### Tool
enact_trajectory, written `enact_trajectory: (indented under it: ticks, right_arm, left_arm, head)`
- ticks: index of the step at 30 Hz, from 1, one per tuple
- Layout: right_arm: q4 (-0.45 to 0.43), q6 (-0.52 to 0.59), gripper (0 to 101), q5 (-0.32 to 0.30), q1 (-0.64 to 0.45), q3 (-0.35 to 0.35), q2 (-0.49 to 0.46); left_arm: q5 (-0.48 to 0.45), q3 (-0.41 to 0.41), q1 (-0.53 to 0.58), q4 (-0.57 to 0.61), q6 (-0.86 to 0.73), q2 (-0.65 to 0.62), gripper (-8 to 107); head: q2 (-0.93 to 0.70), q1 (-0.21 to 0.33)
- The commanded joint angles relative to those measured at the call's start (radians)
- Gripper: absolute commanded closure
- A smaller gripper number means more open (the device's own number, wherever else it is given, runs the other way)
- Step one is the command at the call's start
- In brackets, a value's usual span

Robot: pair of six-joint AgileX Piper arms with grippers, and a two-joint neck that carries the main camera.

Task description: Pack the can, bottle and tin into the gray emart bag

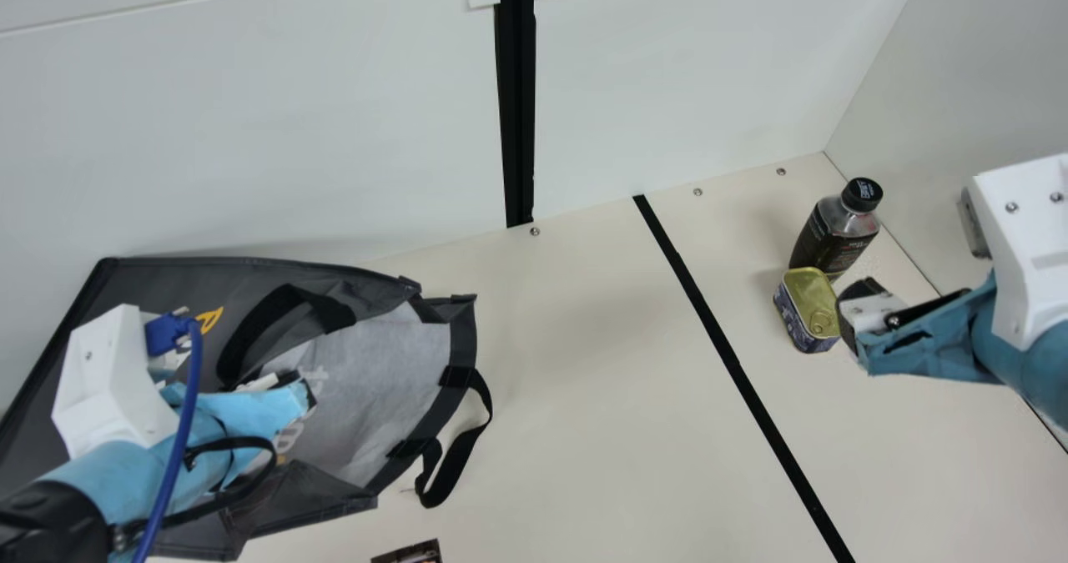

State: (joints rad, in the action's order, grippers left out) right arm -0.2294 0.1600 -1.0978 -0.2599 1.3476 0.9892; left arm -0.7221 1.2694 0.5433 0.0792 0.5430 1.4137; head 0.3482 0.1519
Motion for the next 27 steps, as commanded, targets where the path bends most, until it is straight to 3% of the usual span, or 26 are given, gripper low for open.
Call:
enact_trajectory:
  ticks: [1, 15, 27]
  right_arm:
    - [0.015, 0.015, 10, 0.012, -0.019, 0.006, 0.017]
    - [0.085, 0.097, 10, 0.094, -0.115, 0.060, 0.163]
    - [0.086, 0.111, 10, 0.120, -0.126, 0.122, 0.277]
  left_arm:
    - [0.000, 0.000, 0.000, 0.000, 0.000, 0.000, 89]
    - [0.000, 0.000, 0.000, 0.000, 0.000, 0.000, 89]
    - [0.000, 0.000, 0.000, 0.000, 0.000, 0.000, 89]
  head:
    - [0.001, 0.023]
    - [0.001, 0.023]
    - [0.001, 0.023]
